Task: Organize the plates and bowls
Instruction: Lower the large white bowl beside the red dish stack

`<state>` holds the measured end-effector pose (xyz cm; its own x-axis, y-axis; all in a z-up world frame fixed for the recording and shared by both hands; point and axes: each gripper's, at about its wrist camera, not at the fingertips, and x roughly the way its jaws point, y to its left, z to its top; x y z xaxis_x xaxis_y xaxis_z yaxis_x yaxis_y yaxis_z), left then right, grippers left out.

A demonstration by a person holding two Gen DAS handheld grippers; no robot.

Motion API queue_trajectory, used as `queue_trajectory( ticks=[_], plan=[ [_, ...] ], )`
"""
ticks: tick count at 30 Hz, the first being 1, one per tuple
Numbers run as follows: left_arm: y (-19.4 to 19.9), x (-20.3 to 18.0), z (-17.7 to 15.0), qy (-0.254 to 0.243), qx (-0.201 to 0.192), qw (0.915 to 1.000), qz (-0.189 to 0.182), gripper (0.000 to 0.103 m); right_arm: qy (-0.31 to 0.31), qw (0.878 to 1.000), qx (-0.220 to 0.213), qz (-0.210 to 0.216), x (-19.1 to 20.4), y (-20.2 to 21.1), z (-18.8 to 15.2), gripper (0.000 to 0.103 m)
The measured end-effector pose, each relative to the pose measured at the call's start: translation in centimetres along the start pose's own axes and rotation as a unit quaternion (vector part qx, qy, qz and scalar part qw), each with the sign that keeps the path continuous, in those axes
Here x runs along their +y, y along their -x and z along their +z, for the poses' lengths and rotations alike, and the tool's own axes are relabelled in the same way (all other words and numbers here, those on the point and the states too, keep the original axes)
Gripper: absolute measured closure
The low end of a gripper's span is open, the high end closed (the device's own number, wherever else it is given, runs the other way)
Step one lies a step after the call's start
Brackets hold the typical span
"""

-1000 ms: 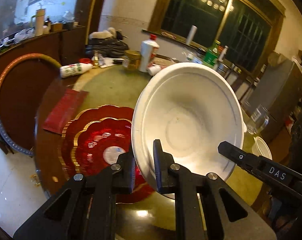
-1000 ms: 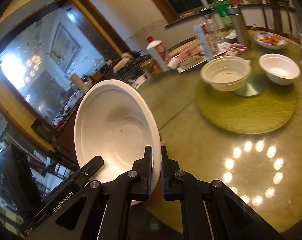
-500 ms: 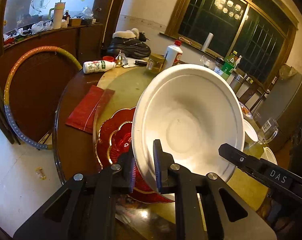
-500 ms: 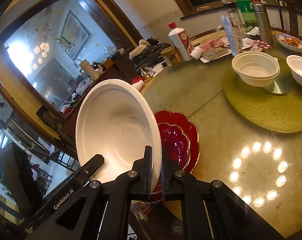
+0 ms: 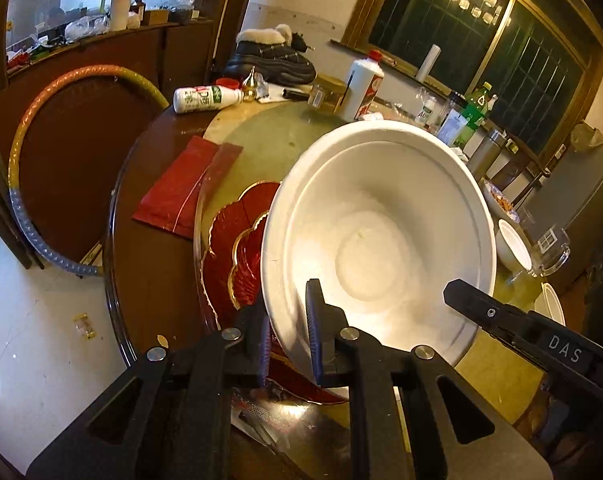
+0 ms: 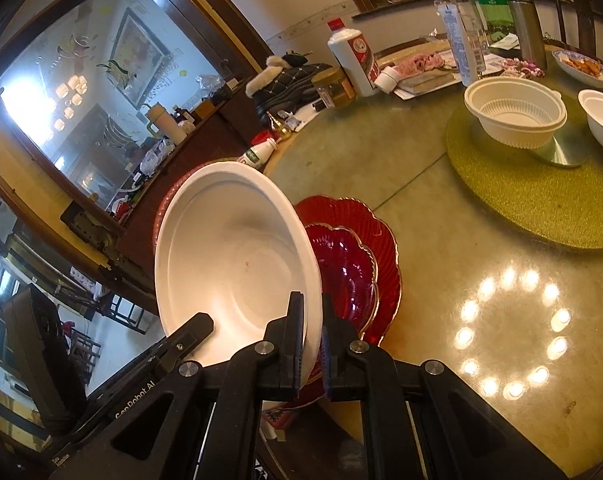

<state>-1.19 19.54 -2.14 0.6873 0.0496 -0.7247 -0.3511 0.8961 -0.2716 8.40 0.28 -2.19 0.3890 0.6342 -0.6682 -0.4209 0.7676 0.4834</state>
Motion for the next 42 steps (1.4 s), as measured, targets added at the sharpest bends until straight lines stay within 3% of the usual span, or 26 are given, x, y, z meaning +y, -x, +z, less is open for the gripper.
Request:
queue_trajectory(
  ticks=[24, 42],
  plan=[
    [-2.2, -0.1, -0.5, -0.001, 0.037, 0.9990, 0.024, 0.090, 0.001, 0.999, 0.031, -0.024, -0.8, -2.5, -0.1, 0.096],
    [-2.1, -0.2, -0.8, -0.009, 0.037, 0.9986, 0.038, 0.090, 0.014, 0.998, 0.043, -0.047, -0.2, -3.3, -0.2, 0.095]
  ],
)
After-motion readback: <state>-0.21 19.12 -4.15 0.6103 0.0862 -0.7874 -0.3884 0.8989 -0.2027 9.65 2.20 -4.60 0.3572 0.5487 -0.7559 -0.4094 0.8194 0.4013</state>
